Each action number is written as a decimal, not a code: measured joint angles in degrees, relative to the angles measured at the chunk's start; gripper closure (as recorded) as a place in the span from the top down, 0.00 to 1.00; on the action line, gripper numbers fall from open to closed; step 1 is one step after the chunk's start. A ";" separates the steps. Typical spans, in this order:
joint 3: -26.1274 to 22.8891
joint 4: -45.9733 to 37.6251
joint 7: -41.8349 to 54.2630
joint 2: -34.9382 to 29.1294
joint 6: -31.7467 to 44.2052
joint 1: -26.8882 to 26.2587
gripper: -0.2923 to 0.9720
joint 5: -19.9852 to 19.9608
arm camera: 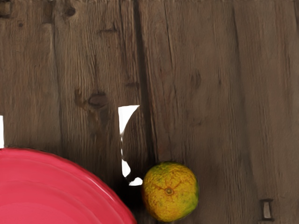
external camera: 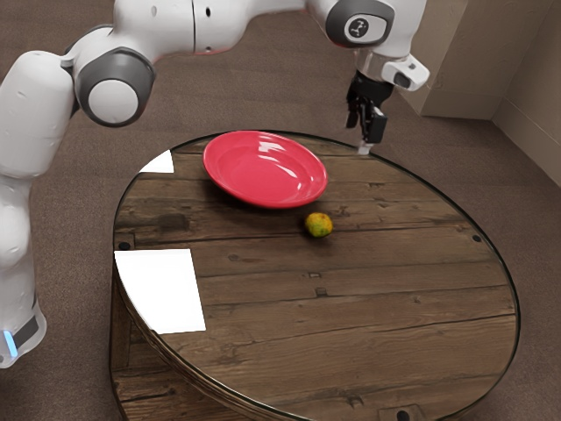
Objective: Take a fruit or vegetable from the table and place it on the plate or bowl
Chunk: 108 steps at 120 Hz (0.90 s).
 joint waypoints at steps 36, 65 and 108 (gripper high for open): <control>2.44 0.49 0.32 0.24 2.01 -0.32 0.77 -1.67; -0.22 2.67 5.07 7.25 4.45 -1.42 0.77 -2.75; 0.83 -14.26 18.76 2.44 -3.22 -5.34 0.77 5.04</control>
